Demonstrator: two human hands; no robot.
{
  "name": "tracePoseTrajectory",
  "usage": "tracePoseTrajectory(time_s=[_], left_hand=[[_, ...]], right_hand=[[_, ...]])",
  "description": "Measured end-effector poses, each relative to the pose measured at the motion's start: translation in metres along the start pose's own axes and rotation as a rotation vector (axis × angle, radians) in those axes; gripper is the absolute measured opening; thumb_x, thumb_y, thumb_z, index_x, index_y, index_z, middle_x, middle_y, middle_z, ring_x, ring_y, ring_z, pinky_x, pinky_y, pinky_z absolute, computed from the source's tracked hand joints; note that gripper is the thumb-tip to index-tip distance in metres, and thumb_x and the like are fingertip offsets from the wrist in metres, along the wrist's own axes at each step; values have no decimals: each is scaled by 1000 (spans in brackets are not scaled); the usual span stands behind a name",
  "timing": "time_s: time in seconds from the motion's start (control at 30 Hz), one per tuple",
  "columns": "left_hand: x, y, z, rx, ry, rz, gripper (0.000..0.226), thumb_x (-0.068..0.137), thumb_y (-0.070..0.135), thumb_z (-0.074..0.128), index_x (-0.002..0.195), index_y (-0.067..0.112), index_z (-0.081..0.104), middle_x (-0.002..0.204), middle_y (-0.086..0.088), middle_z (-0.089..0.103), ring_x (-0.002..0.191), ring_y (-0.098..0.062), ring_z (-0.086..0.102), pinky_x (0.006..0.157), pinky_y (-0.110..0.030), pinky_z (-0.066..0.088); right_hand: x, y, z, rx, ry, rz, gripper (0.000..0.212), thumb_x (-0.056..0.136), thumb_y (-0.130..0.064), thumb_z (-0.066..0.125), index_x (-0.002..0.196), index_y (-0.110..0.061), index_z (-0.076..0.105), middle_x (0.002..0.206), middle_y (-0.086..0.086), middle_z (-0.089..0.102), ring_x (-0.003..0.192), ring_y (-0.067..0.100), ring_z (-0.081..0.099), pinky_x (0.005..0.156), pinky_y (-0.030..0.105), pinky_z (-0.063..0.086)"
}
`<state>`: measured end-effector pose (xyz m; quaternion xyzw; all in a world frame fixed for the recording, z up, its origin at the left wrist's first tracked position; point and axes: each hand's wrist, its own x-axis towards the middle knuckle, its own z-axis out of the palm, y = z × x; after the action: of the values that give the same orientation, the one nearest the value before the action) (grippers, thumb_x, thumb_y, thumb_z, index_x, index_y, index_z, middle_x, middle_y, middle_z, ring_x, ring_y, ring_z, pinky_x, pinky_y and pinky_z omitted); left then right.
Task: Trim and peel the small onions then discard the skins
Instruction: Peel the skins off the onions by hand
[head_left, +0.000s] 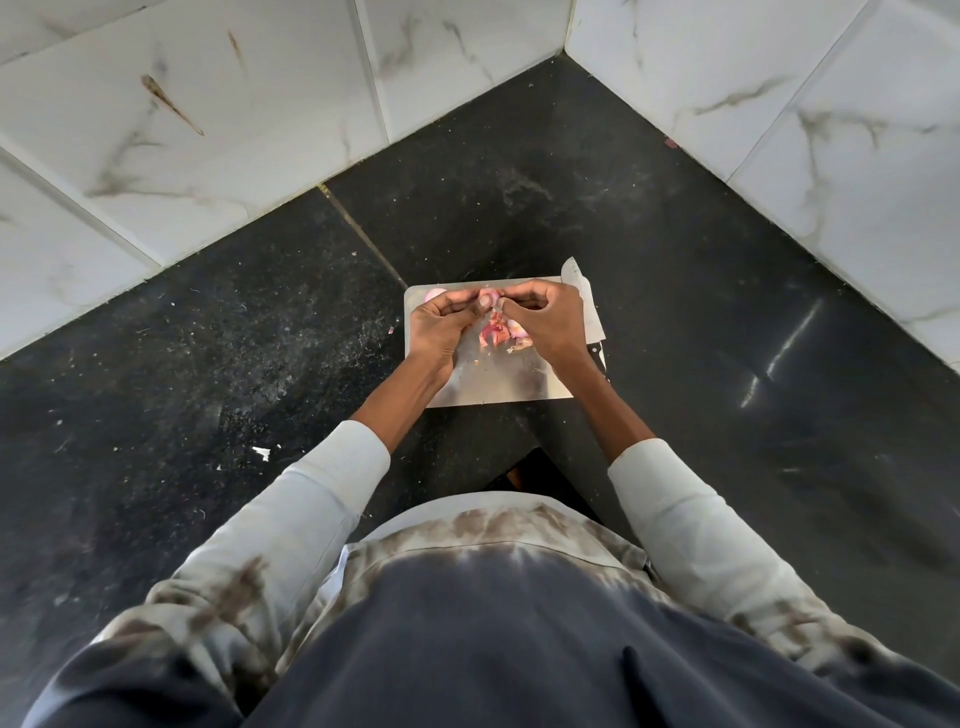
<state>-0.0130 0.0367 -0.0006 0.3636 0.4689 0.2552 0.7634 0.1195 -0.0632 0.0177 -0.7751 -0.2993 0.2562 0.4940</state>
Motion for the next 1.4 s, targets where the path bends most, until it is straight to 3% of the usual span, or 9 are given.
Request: tracePoseTrajectory(time_s=[0.1,0.2,0.4,0.63,0.87,1.1,1.23,1.4], left_hand=[[-3,1,0,-30,-15,-5,29,92,0,78,120,-3,77,122,-22,77,116,-34,76,107,-50,59],[-7,2,1,-56,-24,-7,28,92,-1,77,119,-4,76,123,-24,76,118,-35,75,107,-49,59],[-5,1,1,-40,-17,11,17,93,-2,75,108,5,79,121,-21,77,114,-33,77,106,-49,59],[1,-2,-1,8,-21,30,25,90,-2,80,115,1,79,119,-21,78,113,-33,77,106,-51,59],[0,1,-1,-45,-35,10,31,90,1,80,120,-3,77,121,-22,78,114,-33,77,106,-49,60],[1,0,-1,14,-15,49,27,90,-1,80,117,-2,77,119,-22,78,113,-33,77,105,-50,60],[2,0,1,33,-18,59,28,90,1,81,118,-1,78,118,-21,79,111,-32,78,105,-50,60],[0,0,1,3,-42,56,31,89,1,82,119,-4,77,119,-22,78,113,-34,77,105,-47,60]], right_hand=[[0,2,1,12,8,0,21,93,-23,82,110,-12,81,99,-5,79,84,2,76,81,14,62],[-1,3,2,19,20,5,18,93,-20,81,109,-12,81,94,-8,77,79,-5,74,75,9,58],[-2,2,3,29,2,26,31,90,-36,84,114,-16,81,101,-6,80,89,5,77,82,14,61],[0,3,2,15,6,28,30,90,-33,84,111,-12,82,99,0,81,87,11,78,82,22,64],[-1,0,3,31,45,-4,11,92,-22,82,102,-16,82,88,-11,76,79,4,75,75,14,61],[-2,-4,2,43,18,12,22,92,-33,82,109,-20,80,93,-14,75,82,-2,74,74,8,56],[-2,-3,1,41,25,-10,19,92,-28,83,108,-17,80,90,-15,74,77,-11,72,70,6,54],[-2,-2,2,22,51,-17,18,93,-24,82,107,-14,82,89,-12,75,78,-1,74,73,10,57]])
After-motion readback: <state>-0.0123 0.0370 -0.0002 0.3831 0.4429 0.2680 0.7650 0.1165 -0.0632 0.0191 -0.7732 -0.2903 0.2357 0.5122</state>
